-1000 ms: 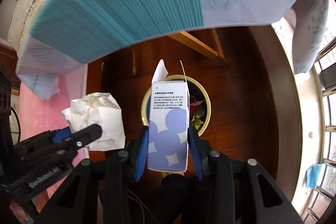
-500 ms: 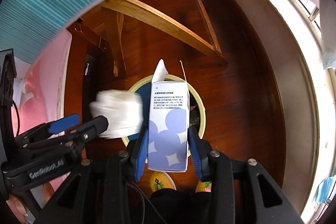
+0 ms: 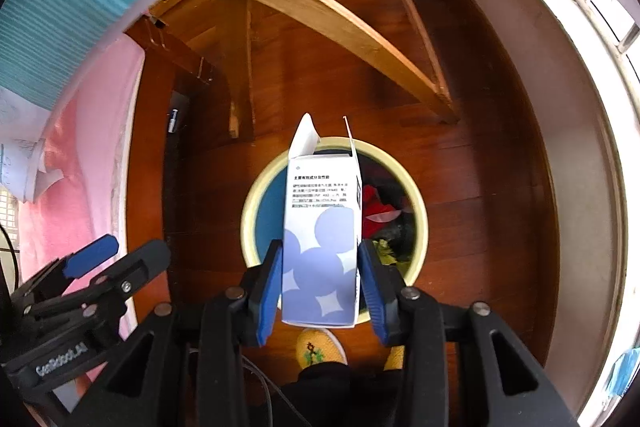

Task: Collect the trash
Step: 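Carry the tissue and box over the bin and open both tools, then raise both tools from the bin back over the table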

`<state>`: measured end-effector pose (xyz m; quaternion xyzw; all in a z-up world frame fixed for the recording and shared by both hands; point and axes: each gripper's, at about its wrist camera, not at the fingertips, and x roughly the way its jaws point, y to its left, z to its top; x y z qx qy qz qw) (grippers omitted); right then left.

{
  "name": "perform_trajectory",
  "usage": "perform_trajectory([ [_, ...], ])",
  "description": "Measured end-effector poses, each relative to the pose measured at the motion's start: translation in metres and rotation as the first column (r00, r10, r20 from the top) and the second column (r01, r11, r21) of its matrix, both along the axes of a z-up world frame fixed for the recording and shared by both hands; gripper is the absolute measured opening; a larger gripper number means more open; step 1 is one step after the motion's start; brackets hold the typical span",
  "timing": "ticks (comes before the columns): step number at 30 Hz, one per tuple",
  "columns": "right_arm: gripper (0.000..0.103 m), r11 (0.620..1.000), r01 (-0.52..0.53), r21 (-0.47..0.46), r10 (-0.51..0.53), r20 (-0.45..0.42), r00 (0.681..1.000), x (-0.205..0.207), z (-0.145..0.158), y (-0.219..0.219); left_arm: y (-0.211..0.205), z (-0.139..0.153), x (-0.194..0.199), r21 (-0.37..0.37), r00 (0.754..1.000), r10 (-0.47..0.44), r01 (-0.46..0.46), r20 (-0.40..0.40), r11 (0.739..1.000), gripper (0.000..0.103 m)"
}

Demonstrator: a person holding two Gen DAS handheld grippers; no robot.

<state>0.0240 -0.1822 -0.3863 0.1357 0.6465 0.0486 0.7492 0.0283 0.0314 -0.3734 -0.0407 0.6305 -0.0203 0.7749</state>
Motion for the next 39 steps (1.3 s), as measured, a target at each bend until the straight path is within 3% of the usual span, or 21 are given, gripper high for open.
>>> perform_trajectory([
  [3, 0.039, 1.000, -0.001, 0.003, 0.001, -0.009, 1.000, 0.004, 0.006, 0.008, 0.013, 0.014, -0.006, 0.019, 1.000, 0.028, -0.028, 0.011, 0.999, 0.084],
  [8, 0.066, 1.000, -0.001, -0.029, 0.001, -0.005, 1.000, 0.008, 0.025, 0.018, 0.033, 0.035, -0.012, 0.054, 0.998, 0.068, -0.068, 0.006, 0.996, 0.084],
  [18, 0.068, 0.998, -0.009, -0.059, 0.008, -0.021, 1.000, 0.007, 0.084, 0.026, 0.052, 0.104, -0.023, 0.040, 0.994, 0.109, -0.109, 0.013, 0.993, 0.084],
  [26, 0.068, 0.996, -0.049, -0.076, 0.048, -0.014, 0.999, -0.007, 0.175, 0.036, 0.049, 0.198, -0.026, 0.022, 0.996, 0.052, -0.054, 0.074, 0.998, 0.084],
  [33, 0.068, 0.986, -0.092, -0.136, 0.105, 0.086, 0.991, -0.011, 0.263, 0.042, 0.053, 0.280, -0.020, 0.022, 0.981, -0.013, 0.009, 0.191, 1.000, 0.084],
  [39, 0.068, 0.981, -0.056, -0.185, 0.093, 0.201, 0.975, -0.006, 0.323, 0.040, 0.058, 0.339, -0.012, 0.012, 0.961, -0.051, 0.050, 0.272, 0.999, 0.084],
])
